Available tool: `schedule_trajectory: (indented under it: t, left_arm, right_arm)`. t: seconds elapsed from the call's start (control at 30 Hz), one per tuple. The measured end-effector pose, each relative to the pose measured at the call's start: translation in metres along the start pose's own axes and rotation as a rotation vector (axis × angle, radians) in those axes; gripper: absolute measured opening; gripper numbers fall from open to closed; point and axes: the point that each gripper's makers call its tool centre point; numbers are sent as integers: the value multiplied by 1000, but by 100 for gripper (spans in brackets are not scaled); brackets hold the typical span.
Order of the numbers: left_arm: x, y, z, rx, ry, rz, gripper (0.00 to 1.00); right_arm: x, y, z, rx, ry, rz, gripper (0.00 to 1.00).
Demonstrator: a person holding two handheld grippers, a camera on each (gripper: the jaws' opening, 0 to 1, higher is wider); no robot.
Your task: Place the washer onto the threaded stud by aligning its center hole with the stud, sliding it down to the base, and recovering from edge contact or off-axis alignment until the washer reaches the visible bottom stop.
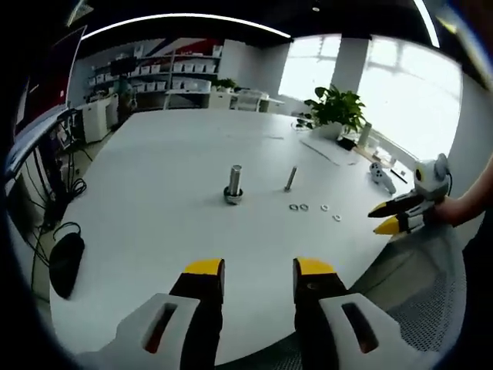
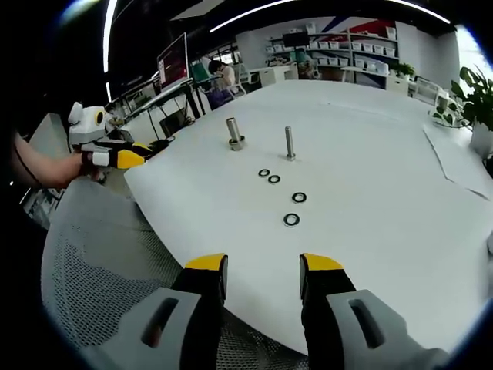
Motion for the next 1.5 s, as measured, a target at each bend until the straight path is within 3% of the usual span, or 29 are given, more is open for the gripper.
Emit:
schedule_trajectory:
  t: [0.37,0.5,0.73,0.83,1.2,1.5]
  left_arm:
    - [2,11,-8,26,23,26,33]
    - [1,23,-8,119,35,82,27]
    - [1,22,-4,72,19,72,27]
    - [1,25,1,92,-8,86,25]
    - [0,31,2,107,-15,121,25]
    - [0,29,1,103,-2,110,29]
  right_arm:
    - [0,2,1,-4,-12,7,39]
    - [0,3,3,-7,-18,10,39]
    - [1,2,5,-19,-29,5,38]
    - [1,2,5,-21,-26,4,38]
    - [1,2,6,-41,-32,5,38]
    - [3,4,10,-67,-49,18,37]
Point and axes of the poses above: the point that each gripper's makers call its tool centre point, and the gripper's own axes: x roughly forward along the fingers, z roughly to its left, y roughly out of its underside, and after that the axes turned 14 degrees about -z, right-handed
